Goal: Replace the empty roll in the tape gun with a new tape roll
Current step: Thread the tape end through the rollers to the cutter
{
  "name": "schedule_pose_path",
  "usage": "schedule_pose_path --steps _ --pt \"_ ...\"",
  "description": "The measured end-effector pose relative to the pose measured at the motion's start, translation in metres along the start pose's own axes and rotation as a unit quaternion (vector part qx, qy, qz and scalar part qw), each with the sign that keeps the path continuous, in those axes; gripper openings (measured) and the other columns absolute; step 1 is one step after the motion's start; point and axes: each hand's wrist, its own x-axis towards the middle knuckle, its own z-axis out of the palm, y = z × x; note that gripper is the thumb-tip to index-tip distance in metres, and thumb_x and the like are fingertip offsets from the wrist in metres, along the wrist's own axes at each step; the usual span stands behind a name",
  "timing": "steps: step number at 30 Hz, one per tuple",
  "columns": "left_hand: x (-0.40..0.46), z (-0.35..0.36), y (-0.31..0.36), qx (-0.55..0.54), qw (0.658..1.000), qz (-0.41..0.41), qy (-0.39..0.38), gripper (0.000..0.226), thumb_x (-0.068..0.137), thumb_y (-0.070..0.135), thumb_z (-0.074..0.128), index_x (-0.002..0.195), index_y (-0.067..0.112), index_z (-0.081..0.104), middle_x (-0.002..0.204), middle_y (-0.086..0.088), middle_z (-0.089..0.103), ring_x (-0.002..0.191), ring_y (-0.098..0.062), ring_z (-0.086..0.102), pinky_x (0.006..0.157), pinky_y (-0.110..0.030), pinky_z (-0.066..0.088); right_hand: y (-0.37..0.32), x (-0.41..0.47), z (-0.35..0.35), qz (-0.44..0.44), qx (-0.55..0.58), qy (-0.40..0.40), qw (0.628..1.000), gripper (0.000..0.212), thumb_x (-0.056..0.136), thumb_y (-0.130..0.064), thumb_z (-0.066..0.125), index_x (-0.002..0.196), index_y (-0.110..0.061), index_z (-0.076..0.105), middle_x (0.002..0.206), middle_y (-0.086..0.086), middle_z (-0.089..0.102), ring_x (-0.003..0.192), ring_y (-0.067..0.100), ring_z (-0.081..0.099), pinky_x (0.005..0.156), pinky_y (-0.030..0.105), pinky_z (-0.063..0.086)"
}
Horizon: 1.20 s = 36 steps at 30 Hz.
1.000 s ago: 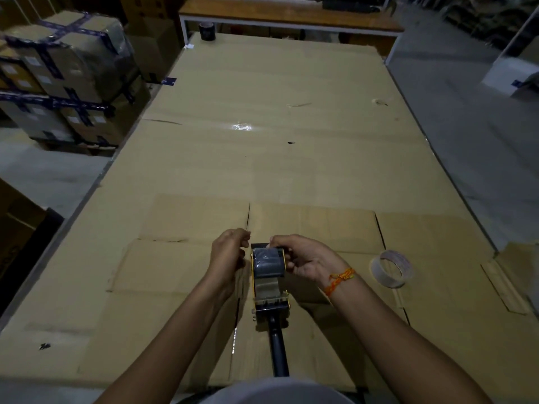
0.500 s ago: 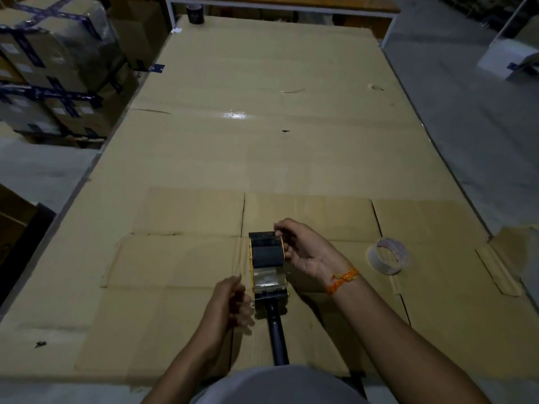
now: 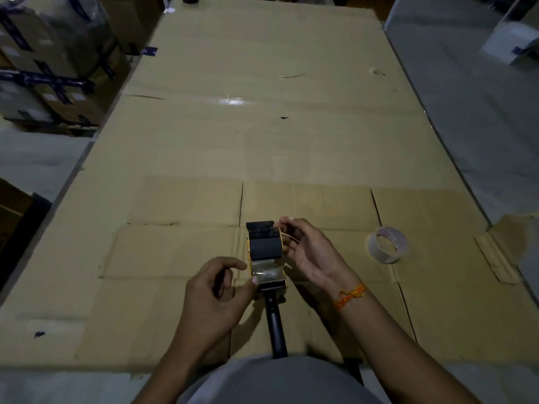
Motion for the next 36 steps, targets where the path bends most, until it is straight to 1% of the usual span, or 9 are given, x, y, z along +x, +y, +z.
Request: schedule_pose_path --steps 5,7,10,14,19,22,26,31,36 --pt "0.014 0.011 0.022 0.055 0.998 -0.002 -0.044 0.016 0.084 0.029 0.091 0.094 0.019 0.085 0.047 0.010 0.058 0.044 0.007 0.050 0.048 -0.002 0.035 -0.002 -0.006 0.006 -0.007 -0.009 0.015 1.000 0.021 0.103 -0.022 0.065 0.115 -0.007 0.073 0.108 0.010 0.080 0.107 0.027 0.062 0.091 0.036 0.054" --pt "0.020 0.016 0.023 0.086 0.995 -0.005 -0.054 0.018 0.085 0.041 0.087 0.094 0.026 0.088 0.053 -0.002 0.065 0.041 -0.001 0.046 0.045 -0.009 0.033 -0.003 -0.008 0.007 -0.007 -0.011 0.016 1.000 0.020 0.104 -0.021 0.064 0.115 -0.008 0.073 0.106 0.009 0.080 0.098 0.022 0.064 0.086 0.034 0.054" --pt "0.028 0.021 0.015 0.105 0.993 -0.019 -0.051 0.009 0.085 0.041 0.084 0.087 0.034 0.088 0.052 -0.001 0.062 0.043 -0.007 0.043 0.048 -0.023 0.032 -0.003 -0.008 0.008 -0.005 -0.012 0.014 1.000 0.018 0.104 -0.021 0.064 0.115 -0.008 0.072 0.104 0.008 0.080 0.088 0.017 0.065 0.081 0.032 0.053" --pt "0.032 0.024 0.012 0.117 0.991 -0.017 -0.069 0.009 0.090 0.030 0.082 0.084 0.027 0.088 0.058 -0.004 0.068 0.049 -0.007 0.049 0.049 -0.019 0.036 -0.002 -0.006 0.007 -0.007 -0.011 0.013 1.000 0.017 0.103 -0.021 0.065 0.113 -0.008 0.072 0.104 0.009 0.079 0.085 0.016 0.065 0.081 0.032 0.052" --pt "0.028 0.024 0.011 0.146 0.987 0.030 -0.062 0.012 0.096 0.025 0.077 0.087 0.025 0.085 0.056 0.014 0.059 0.053 -0.003 0.057 0.051 -0.015 0.038 -0.002 -0.007 0.008 -0.013 -0.025 0.020 0.999 0.021 0.103 -0.022 0.066 0.116 -0.007 0.073 0.106 0.010 0.079 0.083 0.015 0.064 0.079 0.031 0.053" --pt "0.028 0.023 0.013 0.181 0.978 0.097 -0.029 0.011 0.097 0.024 0.076 0.089 0.024 0.084 0.066 0.012 0.068 0.056 -0.002 0.056 0.055 -0.025 0.043 -0.004 -0.010 0.009 -0.024 -0.034 0.028 0.999 0.023 0.104 -0.020 0.064 0.118 -0.004 0.072 0.103 0.009 0.079 0.081 0.014 0.063 0.076 0.029 0.053" --pt "0.029 0.023 0.010 0.184 0.970 0.160 -0.003 0.010 0.098 0.021 0.074 0.090 0.021 0.080 0.071 0.014 0.065 0.057 0.006 0.050 0.054 -0.016 0.037 -0.006 -0.014 0.010 -0.039 -0.060 0.043 0.996 0.024 0.105 -0.021 0.064 0.119 -0.004 0.074 0.106 0.007 0.079 0.088 0.017 0.063 0.077 0.031 0.053" --pt "0.033 0.026 0.003 0.126 0.968 0.216 0.027 0.008 0.100 0.016 0.074 0.092 0.015 0.075 0.077 0.006 0.061 0.066 -0.009 0.054 0.059 -0.035 0.047 -0.006 -0.015 0.009 -0.058 -0.098 0.059 0.992 0.033 0.104 -0.022 0.065 0.129 0.000 0.070 0.125 0.015 0.078 0.111 0.027 0.064 0.084 0.037 0.053" --pt "0.038 0.029 0.002 0.125 0.964 0.229 0.052 0.005 0.097 0.013 0.075 0.096 0.009 0.076 0.100 -0.003 0.055 0.093 -0.015 0.056 0.073 -0.024 0.048 -0.005 -0.020 0.008 -0.073 -0.128 0.036 0.988 0.033 0.106 -0.024 0.063 0.132 -0.005 0.069 0.128 0.008 0.079 0.109 0.028 0.063 0.086 0.037 0.053"
